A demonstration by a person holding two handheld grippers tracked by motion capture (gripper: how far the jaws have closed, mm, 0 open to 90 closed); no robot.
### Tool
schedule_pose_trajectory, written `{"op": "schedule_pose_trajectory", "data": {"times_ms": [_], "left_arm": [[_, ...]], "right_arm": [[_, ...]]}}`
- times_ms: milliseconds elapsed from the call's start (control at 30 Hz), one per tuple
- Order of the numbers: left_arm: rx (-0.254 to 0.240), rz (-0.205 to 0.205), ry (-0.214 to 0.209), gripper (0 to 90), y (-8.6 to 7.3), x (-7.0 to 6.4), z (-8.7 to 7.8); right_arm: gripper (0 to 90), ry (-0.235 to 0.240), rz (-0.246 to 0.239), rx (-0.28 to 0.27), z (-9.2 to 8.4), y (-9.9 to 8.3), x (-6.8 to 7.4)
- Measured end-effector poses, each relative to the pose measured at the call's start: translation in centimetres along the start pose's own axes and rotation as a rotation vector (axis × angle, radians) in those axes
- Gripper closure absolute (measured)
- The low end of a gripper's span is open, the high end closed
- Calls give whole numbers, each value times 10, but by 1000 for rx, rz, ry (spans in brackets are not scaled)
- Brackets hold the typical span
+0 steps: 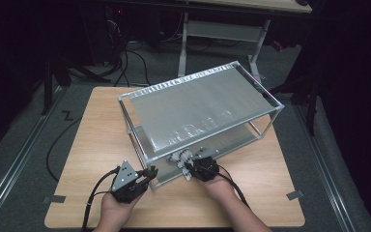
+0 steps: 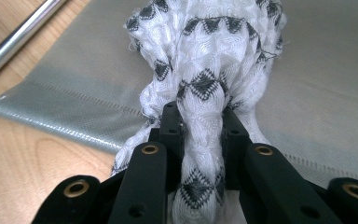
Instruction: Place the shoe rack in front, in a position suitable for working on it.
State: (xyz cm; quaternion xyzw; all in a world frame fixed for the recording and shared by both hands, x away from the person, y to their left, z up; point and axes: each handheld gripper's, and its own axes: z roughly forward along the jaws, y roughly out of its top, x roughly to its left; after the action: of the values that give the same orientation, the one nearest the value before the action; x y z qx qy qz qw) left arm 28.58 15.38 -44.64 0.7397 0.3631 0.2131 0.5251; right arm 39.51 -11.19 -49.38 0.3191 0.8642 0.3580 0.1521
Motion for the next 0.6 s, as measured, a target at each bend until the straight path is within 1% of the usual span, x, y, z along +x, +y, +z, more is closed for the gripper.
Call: {"op": "schedule_pose_trajectory", "data": {"times_ms": [33,67,100,133,167,200,233,267,300,333,367,400,433,467,500,567,600], "left_arm": [[-3,-3,2,803,0,1,0],[-1,-1,5,803,0,1,-1],[-3,-6,5,803,0,2,-1],[-3,-6,7,803,-1,3,-1],[-2,-7,10,803,-1,3,-2],[-34,-63,7,803,-1,0,1],[-4,-13,16,802,-1,4,-2],[-4,-12,19,802,-1,4,-2],[-4,-12,28,798,-1,3,-2],[-5,-16,34,786,-1,3,-3],[-4,-24,31,789,-2,3,-4],[-42,-74,30,797,-3,-1,-2],[-47,-79,33,800,-3,-2,-2],[-1,-19,37,801,-3,2,-6],[2,-23,31,802,-3,1,-6],[6,-21,20,802,-3,-1,-7],[7,-16,15,802,-3,-2,-7]], "right_arm": [[765,9,8,2,-1,0,1],[765,11,0,-3,-1,-1,1],[765,17,5,-10,-1,-1,3],[765,7,-8,-1,-2,-2,3],[765,14,0,-4,-2,-2,4],[765,17,4,-4,-2,-2,4],[765,17,6,-3,-3,-2,4],[765,17,2,-12,-2,-2,5],[765,-2,-22,-3,-3,-3,4],[765,10,-7,-10,-4,-3,6],[765,10,-13,-7,-5,-4,6],[765,19,-2,-5,-6,-4,8],[765,21,-7,-6,-7,-5,9],[764,17,-14,3,-8,-6,9],[763,23,-6,4,-9,-6,10],[759,2,-31,8,-10,-7,9],[755,10,-13,7,-11,-7,11]]}}
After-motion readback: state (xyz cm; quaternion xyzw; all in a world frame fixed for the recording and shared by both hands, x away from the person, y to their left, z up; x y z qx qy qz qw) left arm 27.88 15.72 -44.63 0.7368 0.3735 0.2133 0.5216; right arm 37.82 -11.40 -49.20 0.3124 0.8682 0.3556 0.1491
